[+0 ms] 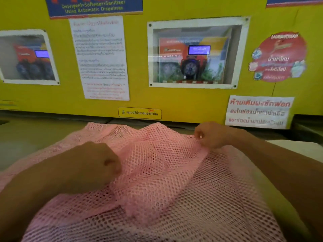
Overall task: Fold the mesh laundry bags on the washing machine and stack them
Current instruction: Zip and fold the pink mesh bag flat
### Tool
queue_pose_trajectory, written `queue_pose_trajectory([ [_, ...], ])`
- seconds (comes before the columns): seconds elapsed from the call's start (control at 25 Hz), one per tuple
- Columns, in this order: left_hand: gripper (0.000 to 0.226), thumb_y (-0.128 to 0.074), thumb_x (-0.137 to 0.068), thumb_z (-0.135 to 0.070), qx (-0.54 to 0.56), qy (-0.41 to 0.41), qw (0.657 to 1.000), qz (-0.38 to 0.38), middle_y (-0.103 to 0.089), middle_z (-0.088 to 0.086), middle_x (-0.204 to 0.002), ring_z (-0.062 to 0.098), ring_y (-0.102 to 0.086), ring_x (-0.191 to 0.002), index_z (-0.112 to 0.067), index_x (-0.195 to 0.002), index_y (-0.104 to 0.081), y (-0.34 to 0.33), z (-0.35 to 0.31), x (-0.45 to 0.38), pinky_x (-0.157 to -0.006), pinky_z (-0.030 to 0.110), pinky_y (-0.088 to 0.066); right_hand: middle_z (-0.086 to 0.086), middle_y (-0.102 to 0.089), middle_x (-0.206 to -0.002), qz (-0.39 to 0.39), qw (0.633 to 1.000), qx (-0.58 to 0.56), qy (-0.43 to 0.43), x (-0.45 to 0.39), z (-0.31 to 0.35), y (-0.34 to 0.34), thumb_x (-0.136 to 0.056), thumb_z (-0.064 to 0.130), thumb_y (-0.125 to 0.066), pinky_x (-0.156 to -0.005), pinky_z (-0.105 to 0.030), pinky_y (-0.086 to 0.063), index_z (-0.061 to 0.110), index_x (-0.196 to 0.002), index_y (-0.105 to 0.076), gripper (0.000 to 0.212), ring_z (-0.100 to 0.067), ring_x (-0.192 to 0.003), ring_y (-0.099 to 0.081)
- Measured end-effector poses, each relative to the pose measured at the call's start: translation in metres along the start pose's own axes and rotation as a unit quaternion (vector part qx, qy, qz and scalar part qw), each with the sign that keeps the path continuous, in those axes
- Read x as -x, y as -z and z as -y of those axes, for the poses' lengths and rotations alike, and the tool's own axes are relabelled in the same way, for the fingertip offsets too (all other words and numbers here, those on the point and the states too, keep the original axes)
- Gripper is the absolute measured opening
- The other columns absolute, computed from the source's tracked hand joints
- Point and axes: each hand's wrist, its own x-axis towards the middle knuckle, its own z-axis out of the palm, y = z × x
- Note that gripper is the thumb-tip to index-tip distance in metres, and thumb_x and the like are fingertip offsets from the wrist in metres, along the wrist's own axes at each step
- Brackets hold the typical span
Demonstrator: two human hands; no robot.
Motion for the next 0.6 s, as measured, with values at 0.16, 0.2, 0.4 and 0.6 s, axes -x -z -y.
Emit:
queue_pose_trajectory([
  [0.16, 0.076, -0.059, -0.086, -0.054, 0.115, -0.009, 0.988, 0.105, -0.038, -0.031, -0.139, -0.004, -0.039, -0.129, -0.059, -0.143, -0.010, -0.012, -0.014, 0.009, -0.111, 0.024, -0.029, -0.010, -0.063, -0.091, -0.058, 0.994, 0.058, -0.075, -0.010, -0.034, 0.031, -0.083, 0.017, -0.058, -0.068, -0.038, -0.053, 0.014, -0.080, -0.059, 0.004, -0.021, -0.075, -0.059],
  [0.2, 0.082, -0.062, -0.085, -0.052, 0.131, -0.011, 0.988, 0.082, -0.037, -0.029, -0.139, -0.002, -0.039, -0.129, -0.056, -0.145, -0.006, -0.017, -0.021, 0.008, -0.111, 0.025, -0.029, -0.011, -0.063, -0.089, -0.020, 0.992, 0.089, -0.090, -0.011, -0.039, 0.033, -0.085, 0.018, -0.057, -0.066, -0.036, -0.052, 0.014, -0.076, -0.057, 0.010, -0.020, -0.071, -0.057],
  [0.4, 0.035, -0.074, -0.077, -0.044, 0.139, 0.012, 0.988, -0.064, -0.056, -0.023, -0.113, 0.007, -0.054, -0.108, -0.043, -0.103, -0.051, -0.051, -0.036, -0.004, -0.099, 0.036, -0.044, -0.005, -0.063, -0.099, -0.064, 0.997, 0.030, 0.022, -0.001, -0.003, 0.024, -0.085, 0.020, -0.059, -0.075, -0.038, -0.055, 0.017, -0.098, -0.063, 0.014, -0.021, -0.086, -0.059],
  [0.6, 0.029, -0.055, -0.065, -0.071, 0.108, -0.011, 0.991, -0.083, -0.052, -0.023, -0.120, 0.011, -0.046, -0.123, -0.053, -0.086, -0.062, -0.056, -0.037, 0.007, -0.107, 0.056, -0.033, 0.015, -0.062, -0.094, 0.101, 0.960, -0.071, 0.250, 0.065, 0.069, 0.030, -0.085, 0.034, -0.069, -0.068, -0.027, -0.047, 0.035, -0.103, -0.063, 0.018, -0.005, -0.085, -0.060],
])
